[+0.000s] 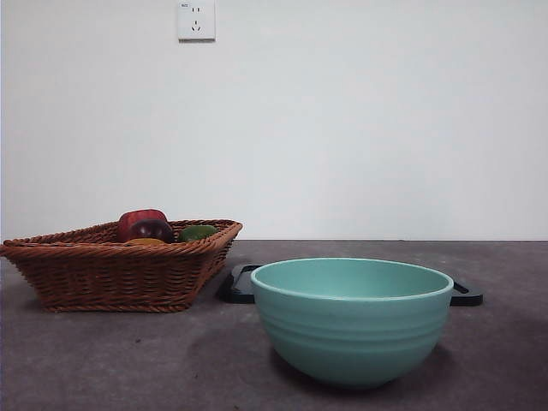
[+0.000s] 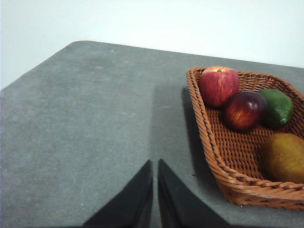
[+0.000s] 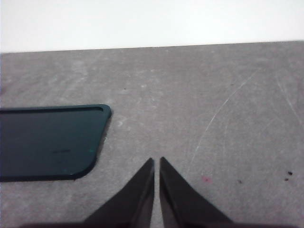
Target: Pick up the wifruite, put it on the bowl, pick up the plate, put it on desk
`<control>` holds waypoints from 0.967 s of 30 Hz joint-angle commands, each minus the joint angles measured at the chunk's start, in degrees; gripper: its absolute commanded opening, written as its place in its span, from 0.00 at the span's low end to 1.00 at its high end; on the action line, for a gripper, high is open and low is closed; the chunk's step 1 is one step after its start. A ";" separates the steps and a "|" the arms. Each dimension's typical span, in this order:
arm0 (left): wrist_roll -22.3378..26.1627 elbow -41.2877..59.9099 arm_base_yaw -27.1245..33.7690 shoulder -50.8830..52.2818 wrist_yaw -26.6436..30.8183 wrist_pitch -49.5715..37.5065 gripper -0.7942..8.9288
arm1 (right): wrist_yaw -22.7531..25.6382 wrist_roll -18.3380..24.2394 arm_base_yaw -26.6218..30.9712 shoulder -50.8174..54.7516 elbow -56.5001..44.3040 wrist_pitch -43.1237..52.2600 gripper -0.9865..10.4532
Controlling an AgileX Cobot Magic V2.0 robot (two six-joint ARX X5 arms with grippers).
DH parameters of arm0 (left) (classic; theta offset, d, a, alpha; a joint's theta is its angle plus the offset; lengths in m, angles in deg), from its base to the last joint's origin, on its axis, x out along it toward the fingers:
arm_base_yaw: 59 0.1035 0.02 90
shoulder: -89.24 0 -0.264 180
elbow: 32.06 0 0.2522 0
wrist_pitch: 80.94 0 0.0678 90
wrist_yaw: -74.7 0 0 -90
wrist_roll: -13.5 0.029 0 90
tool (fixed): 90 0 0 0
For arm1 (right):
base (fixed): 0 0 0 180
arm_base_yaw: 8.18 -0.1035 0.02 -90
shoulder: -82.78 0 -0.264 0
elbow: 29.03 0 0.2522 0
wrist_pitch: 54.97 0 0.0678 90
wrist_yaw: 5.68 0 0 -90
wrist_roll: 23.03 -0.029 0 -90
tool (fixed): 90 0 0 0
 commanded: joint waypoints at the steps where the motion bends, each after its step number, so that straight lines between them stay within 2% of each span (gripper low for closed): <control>1: -1.92 -1.36 -0.17 0.07 0.04 -1.40 0.10 | 0.04 -5.16 -0.13 0.13 2.51 0.37 0.09; 7: -6.23 -5.97 -1.86 -0.09 -1.53 -2.69 0.10 | 3.37 -10.47 -1.16 0.02 8.48 0.61 0.09; 15: -7.93 -15.87 -3.80 -3.43 -1.49 -2.03 0.10 | 2.58 -13.81 -2.64 -3.52 19.45 -3.13 0.09; 23: -7.69 -31.54 -5.16 -10.12 -1.66 5.81 0.10 | -6.27 -13.81 -2.97 -9.88 31.61 -11.30 0.09; 29: -7.72 -41.20 -6.23 -14.64 -7.26 14.05 0.10 | -14.86 -13.29 -2.99 -16.52 40.87 -20.90 0.09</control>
